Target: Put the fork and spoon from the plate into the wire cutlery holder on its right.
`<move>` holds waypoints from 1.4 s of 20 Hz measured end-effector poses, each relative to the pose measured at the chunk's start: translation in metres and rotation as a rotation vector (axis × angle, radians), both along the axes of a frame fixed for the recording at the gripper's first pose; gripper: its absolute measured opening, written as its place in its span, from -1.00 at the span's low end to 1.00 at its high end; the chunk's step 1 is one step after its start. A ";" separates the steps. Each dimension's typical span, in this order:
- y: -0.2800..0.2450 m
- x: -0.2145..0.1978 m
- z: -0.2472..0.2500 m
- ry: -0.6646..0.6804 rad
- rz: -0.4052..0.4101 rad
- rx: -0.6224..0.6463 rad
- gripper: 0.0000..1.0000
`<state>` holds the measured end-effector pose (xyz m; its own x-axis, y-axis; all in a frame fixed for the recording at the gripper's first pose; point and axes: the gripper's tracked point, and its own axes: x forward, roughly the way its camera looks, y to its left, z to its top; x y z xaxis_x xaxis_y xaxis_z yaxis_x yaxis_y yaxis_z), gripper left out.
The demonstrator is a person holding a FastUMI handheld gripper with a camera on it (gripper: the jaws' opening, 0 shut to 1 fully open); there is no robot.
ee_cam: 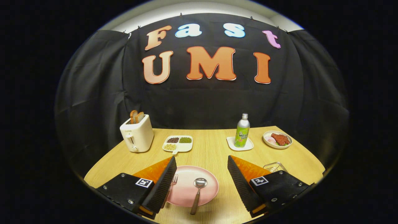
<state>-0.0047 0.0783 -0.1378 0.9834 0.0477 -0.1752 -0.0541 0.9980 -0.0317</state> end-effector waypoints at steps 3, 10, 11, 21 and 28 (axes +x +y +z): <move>-0.001 0.001 -0.030 0.047 -0.014 -0.025 0.97; -0.002 0.004 -0.091 0.169 -0.022 -0.042 0.98; -0.002 0.004 -0.101 0.191 -0.019 -0.043 0.98; 0.008 0.009 -0.153 0.350 0.011 -0.086 0.15; 0.006 0.014 -0.169 0.423 -0.023 -0.035 -0.43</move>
